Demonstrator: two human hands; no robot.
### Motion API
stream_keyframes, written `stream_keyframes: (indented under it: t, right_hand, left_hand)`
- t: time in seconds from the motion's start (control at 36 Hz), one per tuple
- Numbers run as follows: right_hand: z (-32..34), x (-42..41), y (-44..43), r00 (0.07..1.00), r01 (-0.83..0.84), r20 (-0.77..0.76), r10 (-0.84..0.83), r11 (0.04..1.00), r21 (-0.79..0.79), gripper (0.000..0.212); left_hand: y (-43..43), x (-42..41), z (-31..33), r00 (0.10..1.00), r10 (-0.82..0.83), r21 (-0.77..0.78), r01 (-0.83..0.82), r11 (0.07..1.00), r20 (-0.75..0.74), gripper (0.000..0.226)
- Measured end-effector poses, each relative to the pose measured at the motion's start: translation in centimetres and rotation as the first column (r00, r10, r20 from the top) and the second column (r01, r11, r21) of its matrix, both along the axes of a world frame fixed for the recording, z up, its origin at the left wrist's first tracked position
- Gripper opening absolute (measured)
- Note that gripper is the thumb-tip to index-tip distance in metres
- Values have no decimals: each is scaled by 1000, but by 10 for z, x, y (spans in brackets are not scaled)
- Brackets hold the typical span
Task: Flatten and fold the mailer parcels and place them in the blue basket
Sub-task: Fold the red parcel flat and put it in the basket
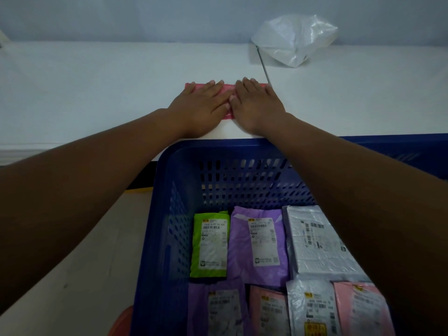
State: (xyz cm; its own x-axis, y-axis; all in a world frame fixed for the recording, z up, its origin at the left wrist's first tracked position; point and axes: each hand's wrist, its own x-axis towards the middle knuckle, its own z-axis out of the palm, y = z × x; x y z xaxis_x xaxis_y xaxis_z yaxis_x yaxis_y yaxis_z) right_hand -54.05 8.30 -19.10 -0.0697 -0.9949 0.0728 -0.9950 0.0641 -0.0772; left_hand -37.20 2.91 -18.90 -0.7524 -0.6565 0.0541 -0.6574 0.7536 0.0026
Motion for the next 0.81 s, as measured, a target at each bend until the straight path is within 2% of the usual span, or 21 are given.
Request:
stream_keyframes:
  t: [0.5, 0.58, 0.64, 0.67, 0.75, 0.81]
  right_hand:
    - [2, 2, 1, 1000, 19, 8, -19, 1000, 10, 65]
    - [2, 4, 1, 999, 27, 26, -26, 999, -27, 74]
    - [2, 5, 2, 996, 32, 88, -23, 994, -103, 83]
    - [3, 5, 3, 990, 46, 142, -23, 986, -159, 79]
    - [9, 3, 9, 960, 193, 260, -108, 925, -328, 46]
    - [13, -2, 10, 911, 378, 309, -272, 849, -369, 38]
  left_hand:
    - [2, -1, 2, 1000, 21, 28, -21, 999, -20, 57]
    - [-1, -1, -1, 998, 26, 55, -22, 998, -60, 57]
    - [-1, 0, -1, 993, 31, 81, -21, 997, -117, 58]
    - [0, 1, 0, 987, 34, 88, -21, 996, -156, 59]
    - [4, 6, 3, 937, 74, 81, -49, 995, -340, 63]
    - [6, 11, 4, 840, 116, -3, -139, 990, -531, 61]
